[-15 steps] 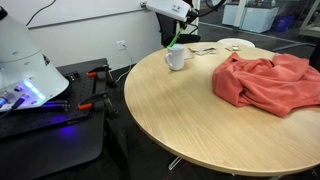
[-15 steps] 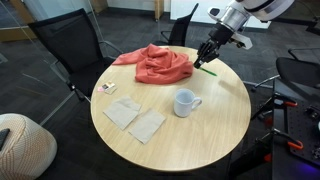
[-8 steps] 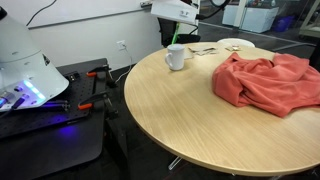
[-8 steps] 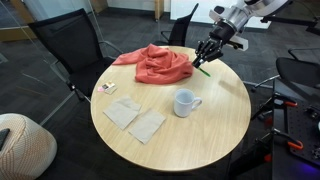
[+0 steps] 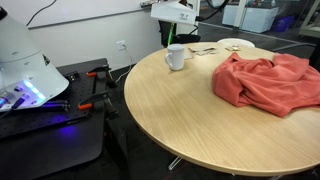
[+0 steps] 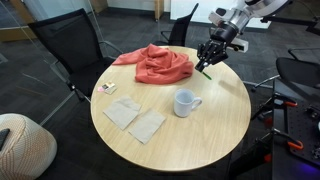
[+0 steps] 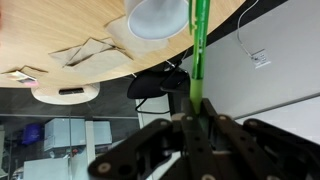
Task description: Put the pen in the mug
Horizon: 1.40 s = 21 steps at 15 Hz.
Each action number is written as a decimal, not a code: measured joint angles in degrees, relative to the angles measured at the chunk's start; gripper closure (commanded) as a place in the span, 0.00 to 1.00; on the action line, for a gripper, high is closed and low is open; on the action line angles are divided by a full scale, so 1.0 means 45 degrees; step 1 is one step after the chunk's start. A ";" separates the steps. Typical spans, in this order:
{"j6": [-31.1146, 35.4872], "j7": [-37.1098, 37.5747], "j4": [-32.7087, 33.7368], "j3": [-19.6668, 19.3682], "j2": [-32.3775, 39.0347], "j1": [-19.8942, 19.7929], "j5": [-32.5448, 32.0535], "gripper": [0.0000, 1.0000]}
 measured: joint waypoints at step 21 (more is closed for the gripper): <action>-0.3155 -0.6744 0.0922 -0.0016 0.1441 0.0090 0.3240 0.97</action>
